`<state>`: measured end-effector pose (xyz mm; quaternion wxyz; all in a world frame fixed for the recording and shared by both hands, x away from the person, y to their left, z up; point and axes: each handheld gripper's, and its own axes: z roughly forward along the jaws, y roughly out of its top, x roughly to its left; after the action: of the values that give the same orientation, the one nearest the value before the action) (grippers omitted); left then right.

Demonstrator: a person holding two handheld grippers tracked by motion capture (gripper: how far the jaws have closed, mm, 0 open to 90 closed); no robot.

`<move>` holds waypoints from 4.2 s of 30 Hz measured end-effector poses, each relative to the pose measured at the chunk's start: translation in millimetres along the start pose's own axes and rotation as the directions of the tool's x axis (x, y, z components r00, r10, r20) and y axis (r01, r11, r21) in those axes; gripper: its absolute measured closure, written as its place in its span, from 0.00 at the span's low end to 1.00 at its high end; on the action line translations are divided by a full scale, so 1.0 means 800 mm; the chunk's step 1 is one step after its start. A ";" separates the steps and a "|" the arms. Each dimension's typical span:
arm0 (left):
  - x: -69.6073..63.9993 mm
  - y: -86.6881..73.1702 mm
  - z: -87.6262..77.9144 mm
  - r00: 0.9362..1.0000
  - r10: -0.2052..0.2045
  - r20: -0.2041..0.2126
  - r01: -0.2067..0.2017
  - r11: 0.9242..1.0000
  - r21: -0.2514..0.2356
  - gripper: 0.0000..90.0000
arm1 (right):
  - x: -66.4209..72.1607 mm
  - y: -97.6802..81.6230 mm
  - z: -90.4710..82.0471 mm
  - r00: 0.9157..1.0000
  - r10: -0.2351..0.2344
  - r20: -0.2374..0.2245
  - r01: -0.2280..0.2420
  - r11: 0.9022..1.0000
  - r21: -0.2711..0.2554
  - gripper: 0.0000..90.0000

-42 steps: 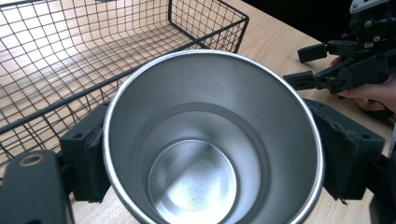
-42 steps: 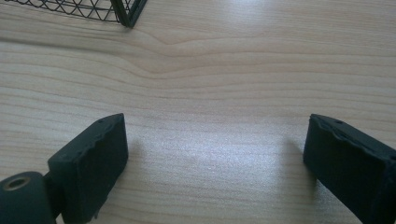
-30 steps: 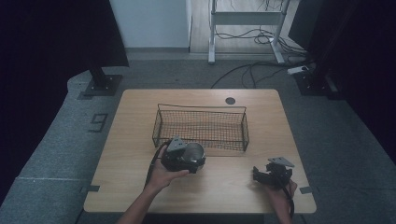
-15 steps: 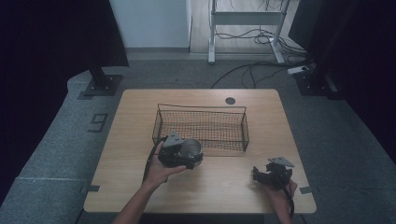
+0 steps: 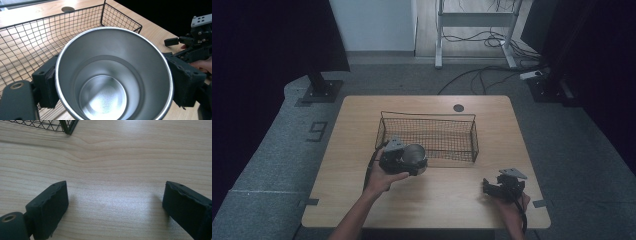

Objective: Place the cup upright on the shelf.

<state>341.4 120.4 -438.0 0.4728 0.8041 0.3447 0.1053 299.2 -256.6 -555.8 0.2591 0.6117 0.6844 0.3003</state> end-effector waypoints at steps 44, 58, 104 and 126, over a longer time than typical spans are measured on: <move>0.028 0.048 -0.006 1.000 -0.012 -0.014 0.012 1.000 -0.017 0.16 | -0.001 0.000 0.000 1.000 0.004 0.002 -0.004 1.000 -0.002 0.08; 0.037 0.063 -0.001 1.000 -0.020 -0.015 0.020 1.000 -0.014 0.16 | -0.001 0.000 0.000 1.000 0.000 0.002 0.000 1.000 -0.002 0.08; 0.078 0.084 0.042 0.997 -0.043 -0.057 0.044 0.999 0.024 0.16 | -0.001 0.000 0.000 1.000 0.004 0.004 -0.004 1.000 -0.004 0.09; 0.102 0.073 0.077 0.993 -0.076 -0.089 0.082 0.994 0.068 0.16 | -0.001 0.000 0.000 1.000 0.005 0.004 -0.005 1.000 -0.004 0.09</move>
<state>458.6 113.0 -434.9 0.4322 0.8009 0.3999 0.1087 299.4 -257.5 -555.8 0.2612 0.6135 0.6817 0.3010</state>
